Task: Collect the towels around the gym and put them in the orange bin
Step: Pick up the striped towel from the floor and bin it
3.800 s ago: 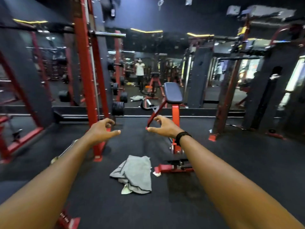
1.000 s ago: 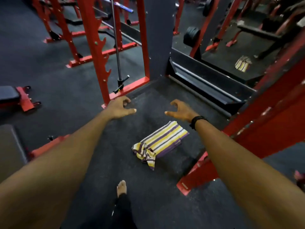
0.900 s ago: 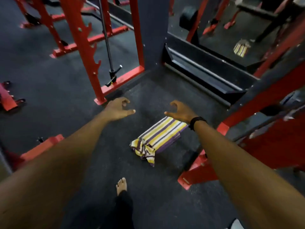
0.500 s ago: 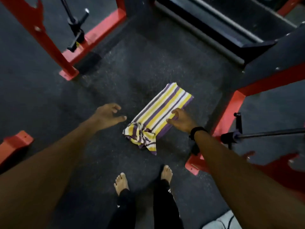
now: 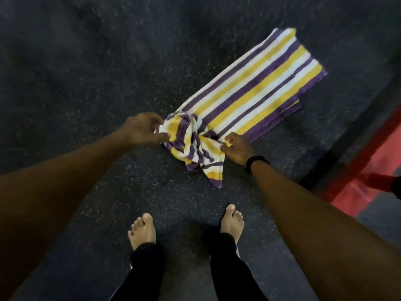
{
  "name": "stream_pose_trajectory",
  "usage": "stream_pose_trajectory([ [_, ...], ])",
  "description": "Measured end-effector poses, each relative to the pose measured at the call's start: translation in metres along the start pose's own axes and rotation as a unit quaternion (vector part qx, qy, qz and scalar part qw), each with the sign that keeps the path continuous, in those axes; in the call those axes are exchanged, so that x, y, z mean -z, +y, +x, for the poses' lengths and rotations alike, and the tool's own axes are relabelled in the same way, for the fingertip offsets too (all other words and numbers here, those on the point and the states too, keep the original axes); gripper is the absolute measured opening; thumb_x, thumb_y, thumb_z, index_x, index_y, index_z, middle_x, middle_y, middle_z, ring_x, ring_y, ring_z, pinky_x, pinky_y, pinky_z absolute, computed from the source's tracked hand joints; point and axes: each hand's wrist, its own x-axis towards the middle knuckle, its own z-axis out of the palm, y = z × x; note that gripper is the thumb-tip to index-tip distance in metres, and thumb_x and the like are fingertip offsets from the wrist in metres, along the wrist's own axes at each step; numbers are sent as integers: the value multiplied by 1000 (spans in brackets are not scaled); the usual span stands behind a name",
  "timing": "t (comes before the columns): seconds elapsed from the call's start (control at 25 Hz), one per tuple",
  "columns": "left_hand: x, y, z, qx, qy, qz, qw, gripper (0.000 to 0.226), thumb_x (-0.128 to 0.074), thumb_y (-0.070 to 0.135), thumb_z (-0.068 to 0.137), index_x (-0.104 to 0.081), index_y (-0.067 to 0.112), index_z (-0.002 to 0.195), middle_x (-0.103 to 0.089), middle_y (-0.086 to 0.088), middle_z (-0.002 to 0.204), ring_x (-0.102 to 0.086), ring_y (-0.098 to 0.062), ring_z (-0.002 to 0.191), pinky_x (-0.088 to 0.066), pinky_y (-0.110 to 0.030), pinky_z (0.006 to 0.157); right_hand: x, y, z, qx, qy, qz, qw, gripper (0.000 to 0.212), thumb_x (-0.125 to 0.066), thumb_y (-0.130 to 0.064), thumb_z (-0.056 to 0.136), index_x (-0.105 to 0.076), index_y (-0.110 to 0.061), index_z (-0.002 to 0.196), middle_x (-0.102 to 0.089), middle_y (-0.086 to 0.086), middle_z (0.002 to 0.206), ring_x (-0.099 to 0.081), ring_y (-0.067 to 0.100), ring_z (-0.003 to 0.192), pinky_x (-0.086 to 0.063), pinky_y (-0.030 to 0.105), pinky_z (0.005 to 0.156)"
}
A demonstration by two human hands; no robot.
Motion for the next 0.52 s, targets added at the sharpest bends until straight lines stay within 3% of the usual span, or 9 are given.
stream_pose_trajectory([
  [0.08, -28, -18, 14, 3, 11, -14, 1000, 45, -74, 37, 80, -60, 13, 116, -65, -4, 110, -58, -15, 95, -43, -27, 79, -21, 12, 29, 3, -5, -19, 1000, 45, -59, -27, 93, -47, -5, 132, -48, 16, 135, -51, 33, 117, -43, 35, 89],
  [0.24, -80, -55, 31, 0, 2, -39, 999, 27, -73, 31, 82, -61, 18, 102, -64, -1, 100, -61, -18, 95, -48, -28, 85, -72, 29, 68, 3, 22, -43, 999, 67, -69, -29, 85, -35, -14, 141, -37, 16, 142, -42, 40, 124, -43, 51, 98],
  [0.32, -91, -67, 35, 9, -6, -28, 1000, 33, -71, 30, 84, -60, 17, 112, -61, -2, 105, -57, -16, 98, -46, -28, 88, -91, 32, 72, 24, 83, -77, 993, 54, -73, -28, 83, -47, -15, 128, -48, 15, 128, -47, 37, 115, -46, 46, 90],
  [0.4, -89, -70, 33, 16, -10, -21, 1000, 40, -68, 30, 86, -58, 13, 120, -60, -3, 111, -55, -15, 98, -44, -27, 87, -91, 28, 65, 53, 138, -94, 985, 18, -70, -21, 85, -55, -16, 93, -59, 11, 97, -55, 31, 95, -41, 33, 69],
  [0.44, -83, -67, 30, 14, -9, -20, 1000, 40, -67, 29, 87, -57, 12, 122, -61, -4, 114, -54, -15, 98, -44, -27, 86, -87, 24, 57, 64, 153, -103, 981, 13, -67, -20, 88, -55, -16, 90, -61, 13, 95, -56, 31, 94, -38, 31, 66],
  [0.52, -62, -51, 16, -1, -4, -17, 1000, 38, -66, 27, 88, -58, 11, 122, -62, -6, 115, -55, -16, 99, -45, -29, 88, -68, 12, 32, 87, 183, -113, 973, 25, -60, -24, 93, -59, -9, 113, -62, 16, 111, -55, 32, 106, -42, 35, 74],
])
